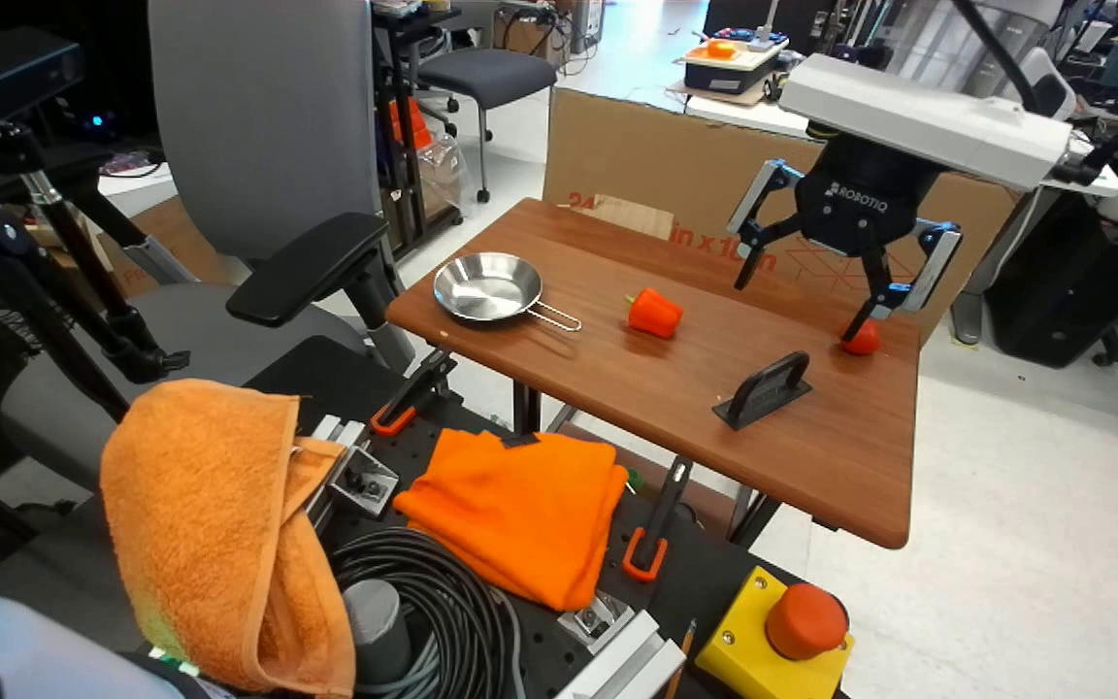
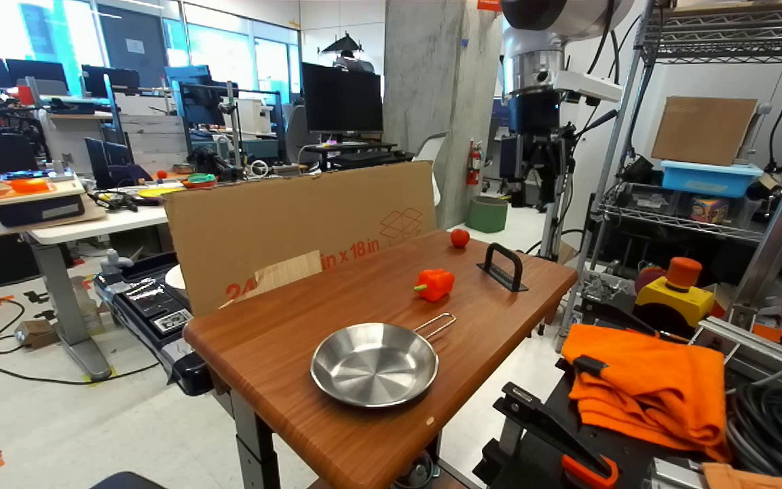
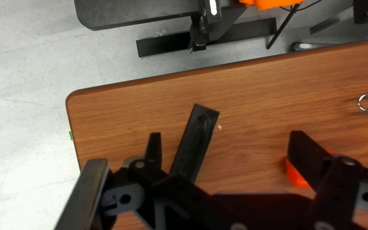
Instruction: Pick up the black object from the table and put it back on the table.
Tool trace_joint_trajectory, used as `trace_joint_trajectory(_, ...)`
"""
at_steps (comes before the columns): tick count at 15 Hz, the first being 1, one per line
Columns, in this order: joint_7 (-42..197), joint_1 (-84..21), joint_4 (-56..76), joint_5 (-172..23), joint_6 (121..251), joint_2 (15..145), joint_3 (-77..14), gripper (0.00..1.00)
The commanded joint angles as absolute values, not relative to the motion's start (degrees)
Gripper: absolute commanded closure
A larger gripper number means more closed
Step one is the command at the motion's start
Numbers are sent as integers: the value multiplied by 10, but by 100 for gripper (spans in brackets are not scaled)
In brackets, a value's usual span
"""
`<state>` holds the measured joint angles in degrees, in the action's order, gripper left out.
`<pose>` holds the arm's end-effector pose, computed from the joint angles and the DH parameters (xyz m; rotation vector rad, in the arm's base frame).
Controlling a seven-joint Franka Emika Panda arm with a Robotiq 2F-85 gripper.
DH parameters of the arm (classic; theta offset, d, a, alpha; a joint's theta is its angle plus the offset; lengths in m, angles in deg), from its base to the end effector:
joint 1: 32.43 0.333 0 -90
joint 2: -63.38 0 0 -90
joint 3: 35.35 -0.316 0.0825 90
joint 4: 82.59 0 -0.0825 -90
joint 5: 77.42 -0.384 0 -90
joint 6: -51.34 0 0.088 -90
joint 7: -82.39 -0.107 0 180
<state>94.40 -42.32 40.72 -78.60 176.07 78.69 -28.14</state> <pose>0.5150 -0.1577 0.2585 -3.0731 0.1572 0.3663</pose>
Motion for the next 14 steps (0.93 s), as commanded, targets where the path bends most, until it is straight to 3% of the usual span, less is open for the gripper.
trace_joint_trajectory(1, 972, -436, 377, -814, 1732, 818, -289, 0)
trace_joint_trajectory(14, 1041, -443, 369, -960, 1778, 757, -306, 0)
